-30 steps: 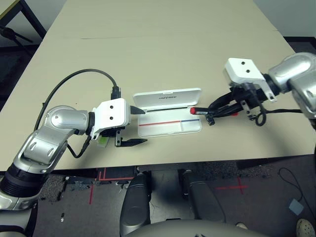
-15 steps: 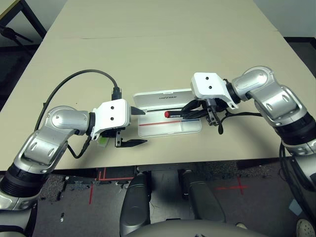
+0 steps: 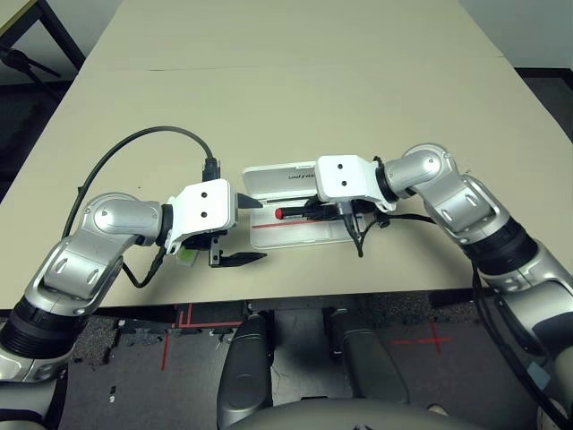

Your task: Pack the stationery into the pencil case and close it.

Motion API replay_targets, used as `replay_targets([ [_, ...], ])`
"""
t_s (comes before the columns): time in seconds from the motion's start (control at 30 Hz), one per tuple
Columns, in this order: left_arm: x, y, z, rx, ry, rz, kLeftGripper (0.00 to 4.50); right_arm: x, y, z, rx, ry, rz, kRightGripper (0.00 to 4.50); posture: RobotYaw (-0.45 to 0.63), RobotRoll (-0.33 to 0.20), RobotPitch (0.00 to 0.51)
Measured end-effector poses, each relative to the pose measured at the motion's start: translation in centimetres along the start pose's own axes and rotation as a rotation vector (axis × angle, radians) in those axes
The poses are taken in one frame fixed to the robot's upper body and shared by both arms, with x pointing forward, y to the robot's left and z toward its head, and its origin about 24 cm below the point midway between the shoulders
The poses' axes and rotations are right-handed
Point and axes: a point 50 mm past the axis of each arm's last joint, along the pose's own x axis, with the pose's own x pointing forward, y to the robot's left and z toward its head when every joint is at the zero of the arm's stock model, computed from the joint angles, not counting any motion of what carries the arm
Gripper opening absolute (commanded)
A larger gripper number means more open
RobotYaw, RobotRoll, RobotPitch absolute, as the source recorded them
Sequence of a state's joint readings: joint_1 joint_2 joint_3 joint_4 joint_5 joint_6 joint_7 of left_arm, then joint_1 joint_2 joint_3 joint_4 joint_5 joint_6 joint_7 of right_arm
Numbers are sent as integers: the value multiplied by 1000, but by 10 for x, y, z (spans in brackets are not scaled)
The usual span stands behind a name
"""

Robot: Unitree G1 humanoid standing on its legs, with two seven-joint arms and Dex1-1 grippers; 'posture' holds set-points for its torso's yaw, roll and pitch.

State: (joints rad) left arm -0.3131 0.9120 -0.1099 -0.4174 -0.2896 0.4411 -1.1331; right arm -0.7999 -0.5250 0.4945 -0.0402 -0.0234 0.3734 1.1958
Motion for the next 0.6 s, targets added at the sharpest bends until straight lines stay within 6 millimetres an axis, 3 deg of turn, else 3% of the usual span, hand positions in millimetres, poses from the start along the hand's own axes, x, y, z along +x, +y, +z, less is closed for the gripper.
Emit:
replay_targets([
  [0.07, 0, 0, 0, 0, 0, 0, 4500, 2, 0, 1, -3, -2, -10, 512, 106, 0, 198],
  [0.1, 0, 0, 0, -1, 1, 0, 4500, 2, -1, 1, -4, -4, -15, 1250, 105, 0, 199],
  [0.4, 0, 0, 0, -5, 3, -1, 4500, 4, -2, 3, 4, -19, -32, 4456, 100, 0, 199],
  [0.6, 2, 0, 1, -3, 2, -7, 4500, -14, 3, 3, 32, -30, 14, 4456, 94, 0, 197],
])
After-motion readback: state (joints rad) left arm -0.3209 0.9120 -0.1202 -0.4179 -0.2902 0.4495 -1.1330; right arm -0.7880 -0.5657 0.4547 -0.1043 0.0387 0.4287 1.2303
